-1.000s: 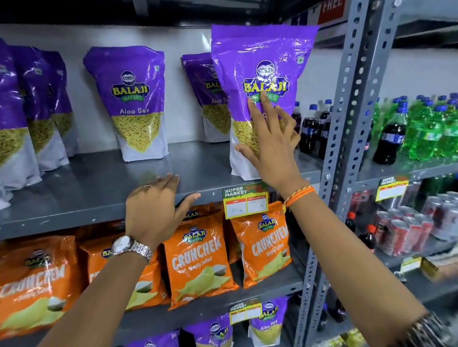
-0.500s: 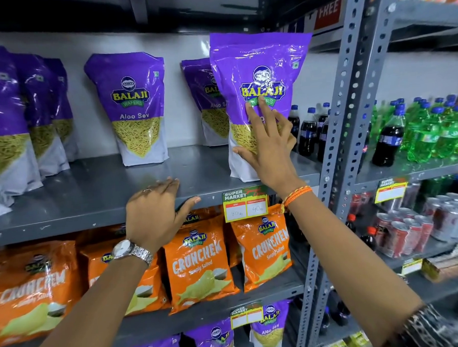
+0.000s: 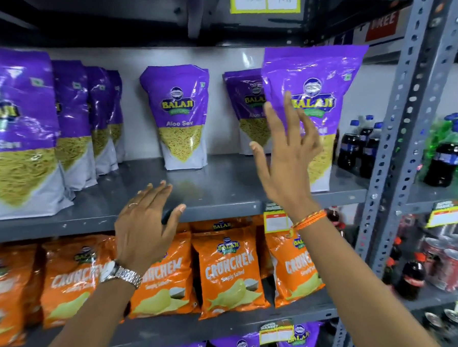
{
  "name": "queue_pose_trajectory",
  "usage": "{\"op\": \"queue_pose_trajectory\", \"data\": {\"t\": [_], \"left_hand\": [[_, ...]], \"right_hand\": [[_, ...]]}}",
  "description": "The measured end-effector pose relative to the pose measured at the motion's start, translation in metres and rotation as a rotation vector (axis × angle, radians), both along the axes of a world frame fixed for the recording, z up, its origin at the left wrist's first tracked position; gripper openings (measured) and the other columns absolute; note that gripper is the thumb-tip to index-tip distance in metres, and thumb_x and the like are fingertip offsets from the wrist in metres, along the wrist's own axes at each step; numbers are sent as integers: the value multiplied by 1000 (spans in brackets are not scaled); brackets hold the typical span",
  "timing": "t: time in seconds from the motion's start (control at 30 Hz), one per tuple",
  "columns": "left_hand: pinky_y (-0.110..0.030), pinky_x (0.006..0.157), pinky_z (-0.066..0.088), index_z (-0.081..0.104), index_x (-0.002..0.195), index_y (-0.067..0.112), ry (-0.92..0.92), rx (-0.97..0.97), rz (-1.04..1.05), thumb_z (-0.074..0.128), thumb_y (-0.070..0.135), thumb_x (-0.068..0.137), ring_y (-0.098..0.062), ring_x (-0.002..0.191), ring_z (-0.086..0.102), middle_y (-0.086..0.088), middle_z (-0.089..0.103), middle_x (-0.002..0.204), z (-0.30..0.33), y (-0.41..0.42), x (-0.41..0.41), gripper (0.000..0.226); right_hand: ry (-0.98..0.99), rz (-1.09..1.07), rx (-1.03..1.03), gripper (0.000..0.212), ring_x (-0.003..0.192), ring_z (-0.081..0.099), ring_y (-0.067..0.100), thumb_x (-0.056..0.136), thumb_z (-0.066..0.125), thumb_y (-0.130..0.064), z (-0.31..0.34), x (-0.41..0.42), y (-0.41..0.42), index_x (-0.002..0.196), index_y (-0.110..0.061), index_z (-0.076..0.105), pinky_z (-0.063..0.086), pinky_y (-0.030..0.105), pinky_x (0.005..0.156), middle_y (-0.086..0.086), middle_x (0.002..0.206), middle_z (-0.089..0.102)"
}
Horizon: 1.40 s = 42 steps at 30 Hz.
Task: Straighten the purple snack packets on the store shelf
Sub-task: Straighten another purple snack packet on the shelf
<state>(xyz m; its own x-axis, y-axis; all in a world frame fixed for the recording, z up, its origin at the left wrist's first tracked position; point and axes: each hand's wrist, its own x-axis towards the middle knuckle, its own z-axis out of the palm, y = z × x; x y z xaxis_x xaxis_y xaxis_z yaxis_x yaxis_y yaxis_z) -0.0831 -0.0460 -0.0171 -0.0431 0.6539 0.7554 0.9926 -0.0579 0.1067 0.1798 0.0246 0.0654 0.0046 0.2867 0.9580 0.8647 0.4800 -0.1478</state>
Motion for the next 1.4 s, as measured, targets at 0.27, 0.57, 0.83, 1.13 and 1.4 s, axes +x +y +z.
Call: {"op": "queue_pose_trajectory", "data": {"t": [0.27,0.57,0.83,1.13,1.4], "left_hand": [[-46,103,47,70,129,9,59,123,82,42,48,99,-34,126,64,-12,70,132,-21,-17,-80,57],[-48,99,41,68,126,5,233,314,58,49,43,97,-40,110,65,-16,70,126,-47,1,-118,52],[-49,92,41,68,122,5,278,421,78,41,48,102,-36,107,57,-16,70,119,-59,21,-129,54],[-48,92,40,65,121,8,284,446,89,43,48,100,-34,106,56,-14,68,116,-64,27,-129,50],[-48,91,41,60,123,9,259,447,52,43,46,101,-33,105,55,-13,67,116,-60,22,-126,47]], "right_hand": [[-23,257,-320,67,146,21,33,98,56,-46,10,-144,46,158,-30,30,34,59,108,-1,172,5],[-176,100,-520,95,153,8,43,89,66,-55,17,-235,127,162,-35,10,27,72,110,2,172,-8],[-213,7,-588,91,156,-3,44,93,63,-51,-2,-250,154,162,-40,4,23,80,107,2,172,-13],[-238,-1,-588,76,155,1,43,104,52,-32,3,-246,138,163,-37,5,31,72,109,4,172,-11],[-246,20,-559,83,154,4,41,99,54,-9,3,-230,93,162,-41,9,35,68,106,-1,171,-13]]}}
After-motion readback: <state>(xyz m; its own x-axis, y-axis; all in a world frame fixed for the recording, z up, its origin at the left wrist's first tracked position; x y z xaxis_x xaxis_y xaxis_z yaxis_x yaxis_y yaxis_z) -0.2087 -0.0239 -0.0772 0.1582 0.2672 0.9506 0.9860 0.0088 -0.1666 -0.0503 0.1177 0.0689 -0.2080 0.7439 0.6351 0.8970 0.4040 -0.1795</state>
